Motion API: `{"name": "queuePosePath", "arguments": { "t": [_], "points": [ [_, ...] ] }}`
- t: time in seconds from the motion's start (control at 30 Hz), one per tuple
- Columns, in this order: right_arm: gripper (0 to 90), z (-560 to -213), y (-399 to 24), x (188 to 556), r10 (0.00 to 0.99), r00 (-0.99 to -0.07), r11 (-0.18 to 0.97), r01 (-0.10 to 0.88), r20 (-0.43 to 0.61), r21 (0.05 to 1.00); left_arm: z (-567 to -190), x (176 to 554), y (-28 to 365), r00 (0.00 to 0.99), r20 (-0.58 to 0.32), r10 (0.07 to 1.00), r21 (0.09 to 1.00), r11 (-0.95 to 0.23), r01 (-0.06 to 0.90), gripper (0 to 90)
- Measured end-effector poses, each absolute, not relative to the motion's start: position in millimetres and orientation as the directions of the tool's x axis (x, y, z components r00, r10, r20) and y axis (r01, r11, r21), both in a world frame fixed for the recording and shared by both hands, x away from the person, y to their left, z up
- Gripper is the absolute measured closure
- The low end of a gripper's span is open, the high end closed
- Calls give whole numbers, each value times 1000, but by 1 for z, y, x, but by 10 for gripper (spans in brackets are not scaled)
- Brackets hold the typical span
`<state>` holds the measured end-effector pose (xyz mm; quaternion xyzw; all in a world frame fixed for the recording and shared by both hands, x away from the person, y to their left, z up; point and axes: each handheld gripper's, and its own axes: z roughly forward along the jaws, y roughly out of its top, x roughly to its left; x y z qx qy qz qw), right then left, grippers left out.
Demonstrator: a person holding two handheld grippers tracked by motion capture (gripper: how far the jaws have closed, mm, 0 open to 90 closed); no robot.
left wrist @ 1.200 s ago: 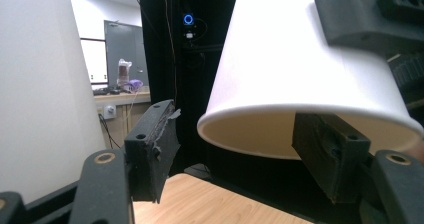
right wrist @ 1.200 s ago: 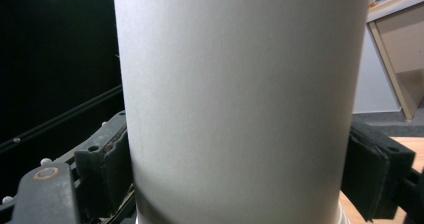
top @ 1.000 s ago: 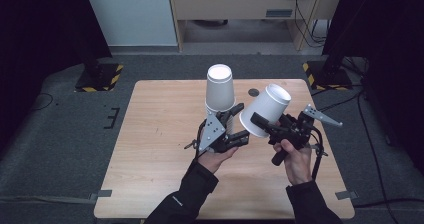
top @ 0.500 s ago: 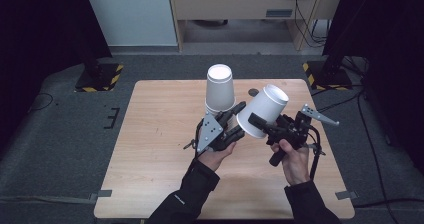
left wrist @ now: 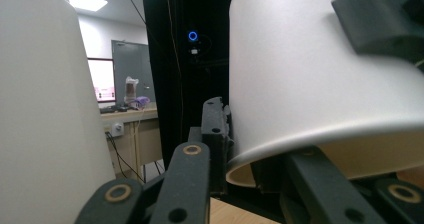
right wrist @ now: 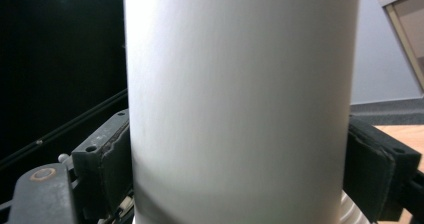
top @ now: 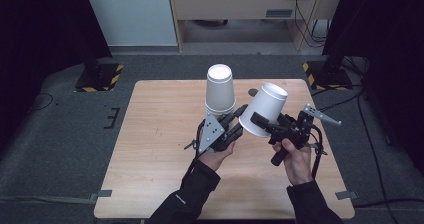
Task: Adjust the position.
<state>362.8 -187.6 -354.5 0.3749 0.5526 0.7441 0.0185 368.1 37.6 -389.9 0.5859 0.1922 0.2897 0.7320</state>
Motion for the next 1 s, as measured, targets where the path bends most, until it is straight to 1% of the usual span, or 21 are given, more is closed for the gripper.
{"name": "queuePosePath", "arguments": {
  "t": [0.03, 0.07, 0.43, 1.0],
  "points": [
    [136, -354, -188, 363, 442, -718, -389, 387, 537, 836, -390, 368, 37, 761, 58, 647, 970, 143, -195, 785],
    [102, -353, -188, 363, 455, -717, -395, 368, 527, 842, -389, 366, 38, 766, 52, 641, 971, 146, -188, 809],
    [61, -348, -190, 369, 430, -715, -430, 375, 551, 821, -386, 361, 41, 783, 72, 618, 973, 129, -191, 834],
    [32, -343, -187, 375, 431, -717, -415, 382, 549, 825, -383, 357, 49, 783, 60, 618, 977, 123, -172, 846]
  ]
}}
